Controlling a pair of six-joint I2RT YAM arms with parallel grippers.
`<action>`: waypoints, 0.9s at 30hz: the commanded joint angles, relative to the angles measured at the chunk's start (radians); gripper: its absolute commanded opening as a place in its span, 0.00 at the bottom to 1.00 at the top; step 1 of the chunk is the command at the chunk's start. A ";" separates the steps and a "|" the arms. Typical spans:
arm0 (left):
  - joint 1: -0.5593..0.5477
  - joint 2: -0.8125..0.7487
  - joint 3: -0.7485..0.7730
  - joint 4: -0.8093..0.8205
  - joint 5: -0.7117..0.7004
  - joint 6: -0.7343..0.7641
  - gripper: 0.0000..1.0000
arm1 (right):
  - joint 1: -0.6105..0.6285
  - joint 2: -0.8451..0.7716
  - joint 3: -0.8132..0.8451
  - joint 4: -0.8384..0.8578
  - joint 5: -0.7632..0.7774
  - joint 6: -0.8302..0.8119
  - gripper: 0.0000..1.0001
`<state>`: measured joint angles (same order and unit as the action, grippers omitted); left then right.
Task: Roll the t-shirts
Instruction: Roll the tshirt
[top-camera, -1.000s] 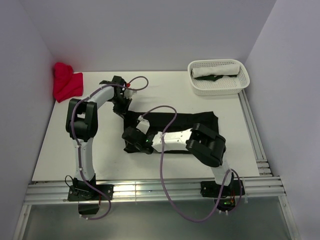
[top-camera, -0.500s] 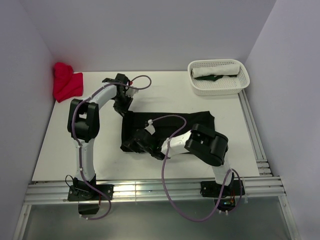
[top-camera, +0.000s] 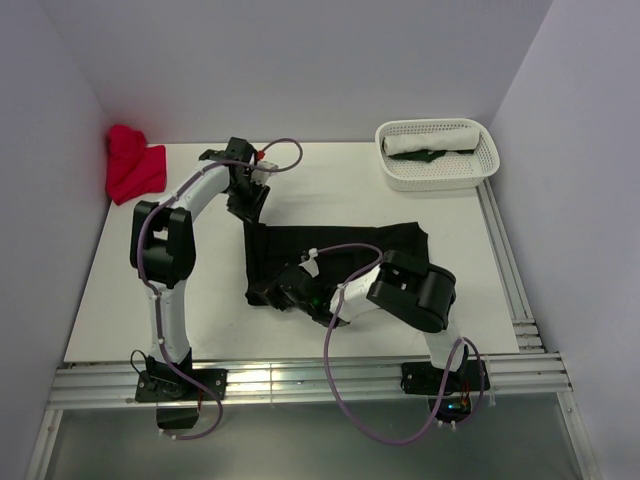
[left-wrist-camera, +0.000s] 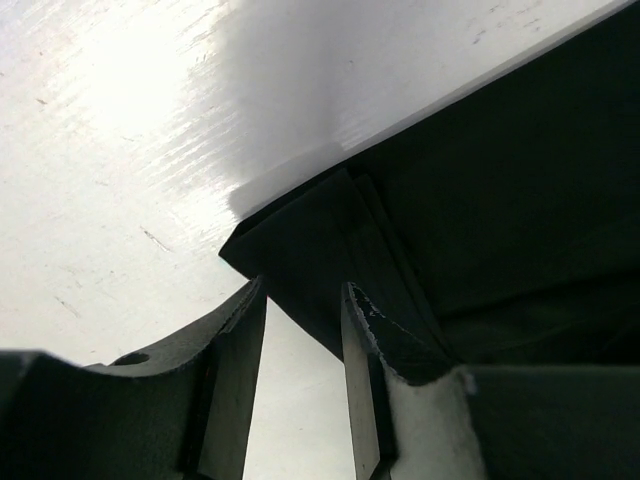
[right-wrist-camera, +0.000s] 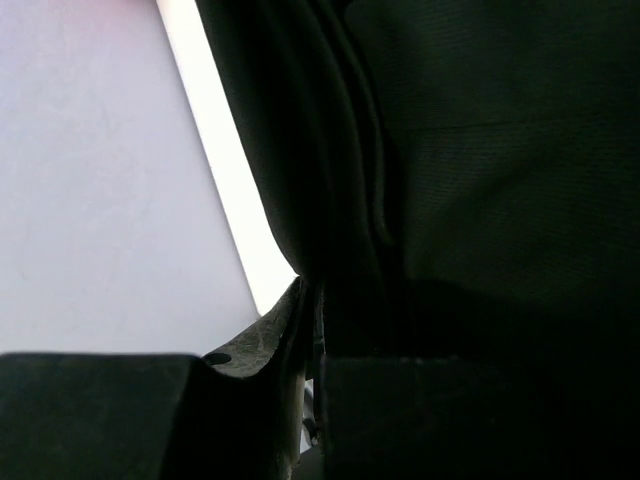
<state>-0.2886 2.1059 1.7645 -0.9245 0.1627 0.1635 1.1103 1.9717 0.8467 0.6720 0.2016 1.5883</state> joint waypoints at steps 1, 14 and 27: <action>0.000 -0.066 0.049 -0.008 0.055 0.004 0.42 | 0.008 0.004 -0.026 0.090 0.042 0.055 0.04; 0.160 -0.182 -0.151 0.065 0.254 -0.022 0.63 | 0.006 0.030 -0.040 0.115 0.050 0.084 0.04; 0.183 -0.066 -0.286 0.184 0.386 -0.140 0.68 | 0.006 0.030 -0.049 0.104 0.064 0.081 0.03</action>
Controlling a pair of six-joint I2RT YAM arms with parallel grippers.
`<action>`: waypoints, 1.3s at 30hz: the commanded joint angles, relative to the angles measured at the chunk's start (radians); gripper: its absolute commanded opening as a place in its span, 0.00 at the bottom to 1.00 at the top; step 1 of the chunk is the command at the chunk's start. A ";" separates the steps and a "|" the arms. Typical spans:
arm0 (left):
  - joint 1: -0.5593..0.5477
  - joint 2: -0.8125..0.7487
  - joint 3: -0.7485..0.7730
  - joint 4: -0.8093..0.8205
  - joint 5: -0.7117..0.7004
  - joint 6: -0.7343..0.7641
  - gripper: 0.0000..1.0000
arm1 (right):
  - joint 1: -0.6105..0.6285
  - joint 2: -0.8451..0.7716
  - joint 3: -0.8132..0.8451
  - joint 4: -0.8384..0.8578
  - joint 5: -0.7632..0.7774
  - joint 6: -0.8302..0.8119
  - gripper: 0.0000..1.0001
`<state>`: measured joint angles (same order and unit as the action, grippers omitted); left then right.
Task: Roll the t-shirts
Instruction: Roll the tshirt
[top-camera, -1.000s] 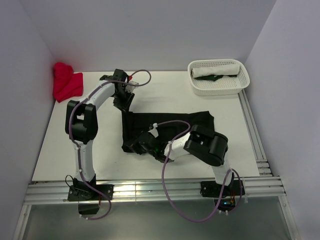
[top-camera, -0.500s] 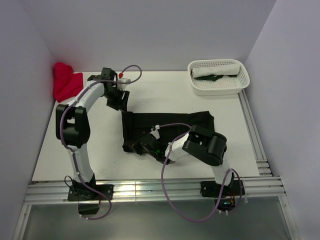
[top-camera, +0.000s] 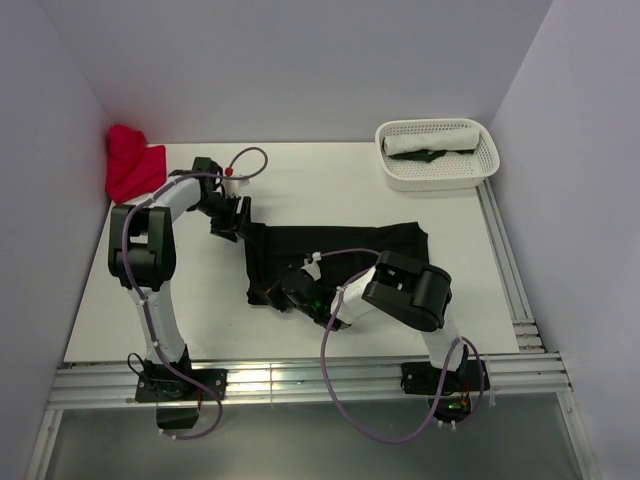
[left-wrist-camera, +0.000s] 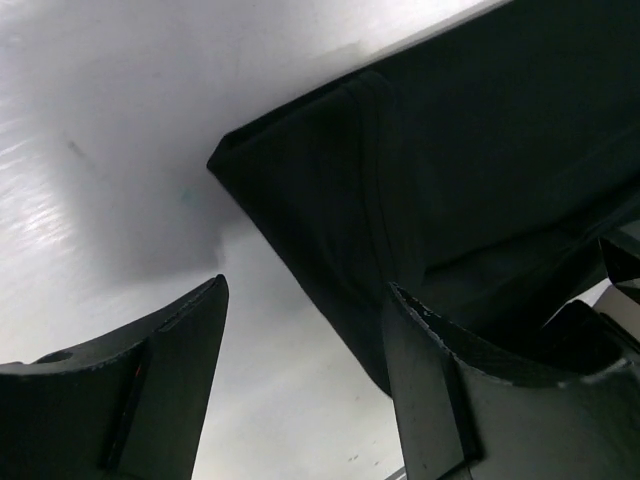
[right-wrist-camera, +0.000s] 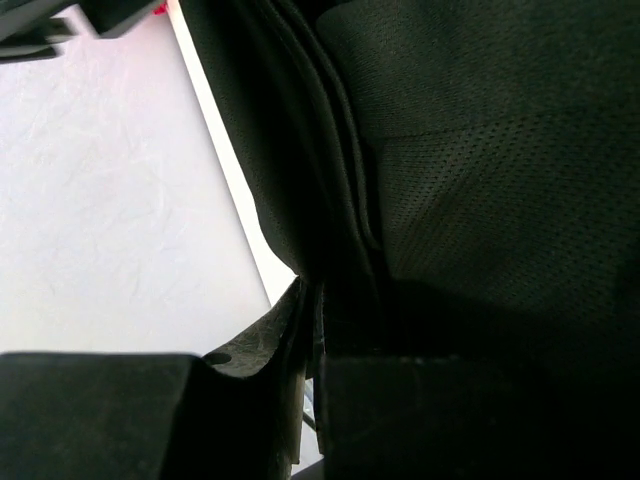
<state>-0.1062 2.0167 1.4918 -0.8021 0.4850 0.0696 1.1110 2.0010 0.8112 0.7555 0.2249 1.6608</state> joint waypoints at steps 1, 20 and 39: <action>0.000 0.031 -0.019 0.076 0.064 -0.060 0.67 | 0.006 0.001 -0.015 0.021 0.042 0.007 0.03; -0.036 0.097 0.149 -0.061 -0.115 0.012 0.00 | 0.009 0.007 -0.006 -0.025 0.047 -0.018 0.03; -0.265 0.264 0.447 -0.307 -0.536 0.055 0.00 | 0.018 -0.007 0.025 -0.128 0.045 -0.062 0.05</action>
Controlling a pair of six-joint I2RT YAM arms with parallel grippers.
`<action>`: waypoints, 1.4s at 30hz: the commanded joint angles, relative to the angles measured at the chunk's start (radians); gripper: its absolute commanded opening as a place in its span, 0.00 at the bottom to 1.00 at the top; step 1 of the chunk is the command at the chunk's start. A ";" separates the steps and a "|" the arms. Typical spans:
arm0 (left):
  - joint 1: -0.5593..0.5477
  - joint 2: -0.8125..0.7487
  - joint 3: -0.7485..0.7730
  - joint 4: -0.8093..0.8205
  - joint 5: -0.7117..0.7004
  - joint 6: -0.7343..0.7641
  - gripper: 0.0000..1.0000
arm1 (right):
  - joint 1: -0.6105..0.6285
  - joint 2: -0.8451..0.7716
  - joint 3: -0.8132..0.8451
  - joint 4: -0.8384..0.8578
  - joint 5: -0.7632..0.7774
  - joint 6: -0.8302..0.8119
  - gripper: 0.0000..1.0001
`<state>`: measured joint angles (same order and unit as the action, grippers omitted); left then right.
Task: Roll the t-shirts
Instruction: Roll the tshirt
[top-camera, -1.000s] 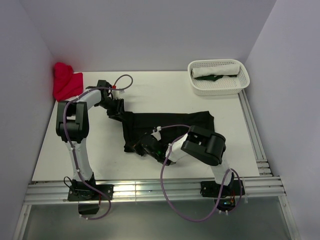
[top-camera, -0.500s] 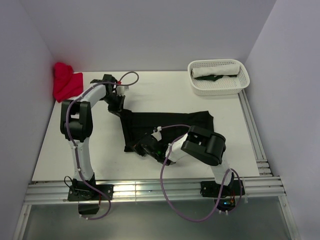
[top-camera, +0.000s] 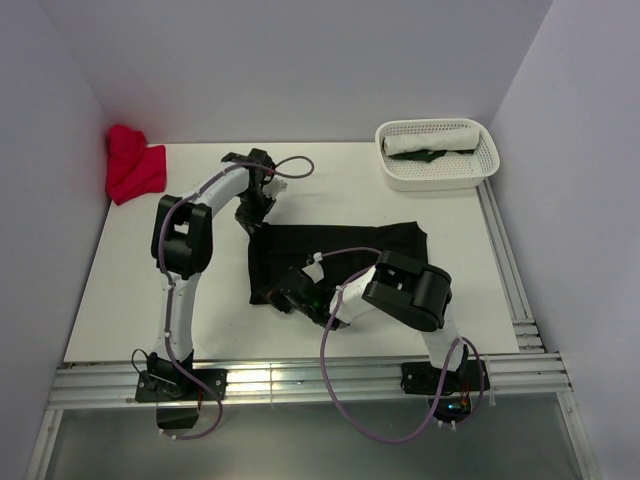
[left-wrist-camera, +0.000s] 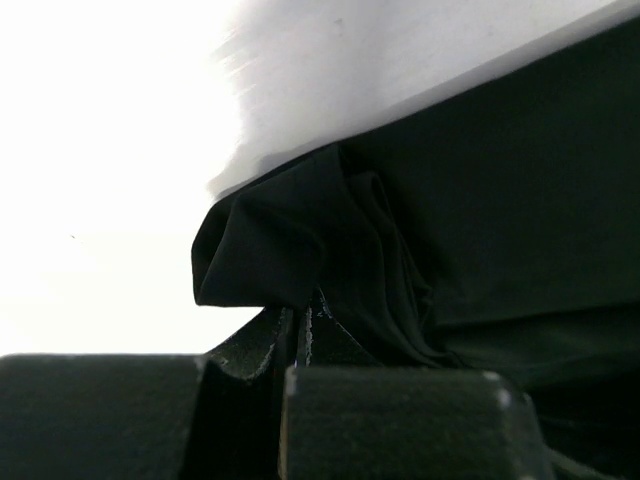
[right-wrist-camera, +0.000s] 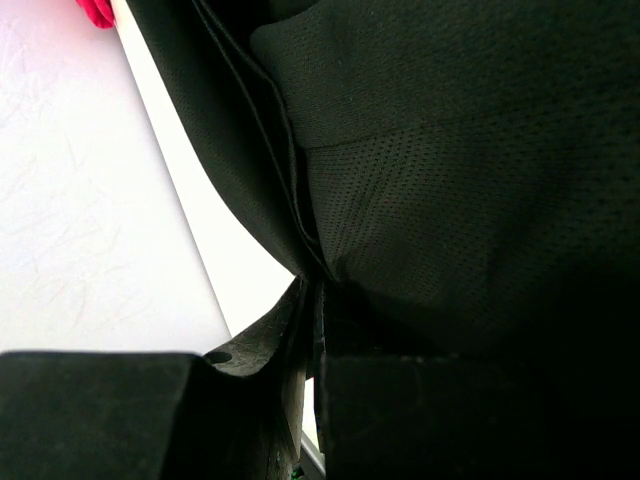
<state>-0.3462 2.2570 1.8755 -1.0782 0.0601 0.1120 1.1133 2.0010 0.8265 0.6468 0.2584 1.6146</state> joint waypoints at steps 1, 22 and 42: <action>-0.042 0.033 0.070 -0.034 -0.127 0.009 0.00 | 0.016 -0.007 0.013 -0.024 0.012 -0.019 0.05; -0.123 0.061 0.185 -0.063 -0.177 0.005 0.34 | 0.023 0.015 0.028 -0.061 0.021 0.016 0.00; 0.102 -0.112 0.134 -0.149 0.345 0.077 0.52 | 0.031 0.071 -0.029 0.073 0.030 0.119 0.00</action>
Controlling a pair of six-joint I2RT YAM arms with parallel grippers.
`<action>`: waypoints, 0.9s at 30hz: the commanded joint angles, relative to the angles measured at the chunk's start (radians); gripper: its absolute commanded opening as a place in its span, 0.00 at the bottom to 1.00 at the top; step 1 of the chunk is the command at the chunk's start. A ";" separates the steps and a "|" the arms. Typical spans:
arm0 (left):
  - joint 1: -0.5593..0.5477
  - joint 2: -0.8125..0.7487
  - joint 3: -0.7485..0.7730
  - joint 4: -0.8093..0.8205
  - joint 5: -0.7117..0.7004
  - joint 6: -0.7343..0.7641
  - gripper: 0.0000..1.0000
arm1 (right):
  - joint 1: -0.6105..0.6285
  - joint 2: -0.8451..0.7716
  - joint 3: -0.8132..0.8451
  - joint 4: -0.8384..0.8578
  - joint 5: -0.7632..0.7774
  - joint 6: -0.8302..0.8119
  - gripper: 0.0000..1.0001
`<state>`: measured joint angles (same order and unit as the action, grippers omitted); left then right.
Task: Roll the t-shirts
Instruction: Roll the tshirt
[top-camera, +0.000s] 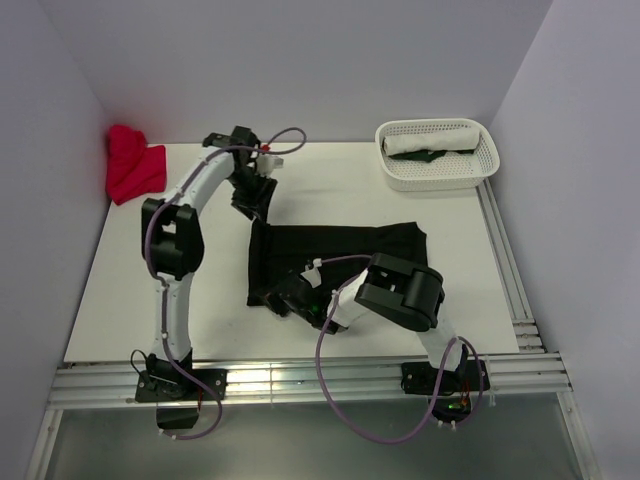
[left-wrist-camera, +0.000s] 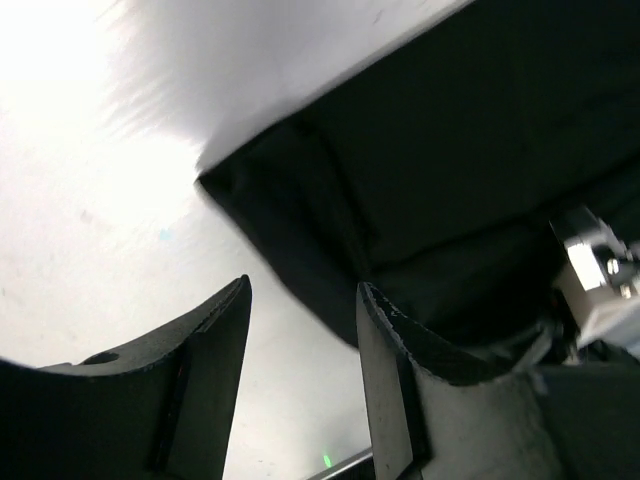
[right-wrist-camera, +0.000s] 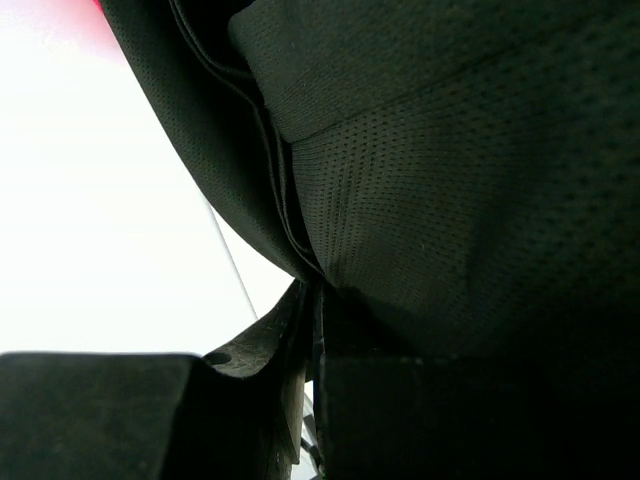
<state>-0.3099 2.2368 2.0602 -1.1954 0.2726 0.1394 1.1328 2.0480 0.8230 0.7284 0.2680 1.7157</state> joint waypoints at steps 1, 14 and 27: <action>0.102 -0.103 -0.076 -0.024 0.178 0.057 0.52 | 0.012 0.026 -0.028 -0.007 0.019 0.018 0.00; 0.253 -0.158 -0.487 0.154 0.433 0.100 0.61 | 0.010 0.031 -0.042 0.005 0.019 0.031 0.00; 0.255 -0.054 -0.589 0.332 0.514 -0.033 0.58 | 0.008 0.032 -0.067 0.051 0.019 0.044 0.00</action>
<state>-0.0551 2.1506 1.4925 -0.9546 0.7731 0.1310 1.1347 2.0563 0.7788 0.8097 0.2687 1.7470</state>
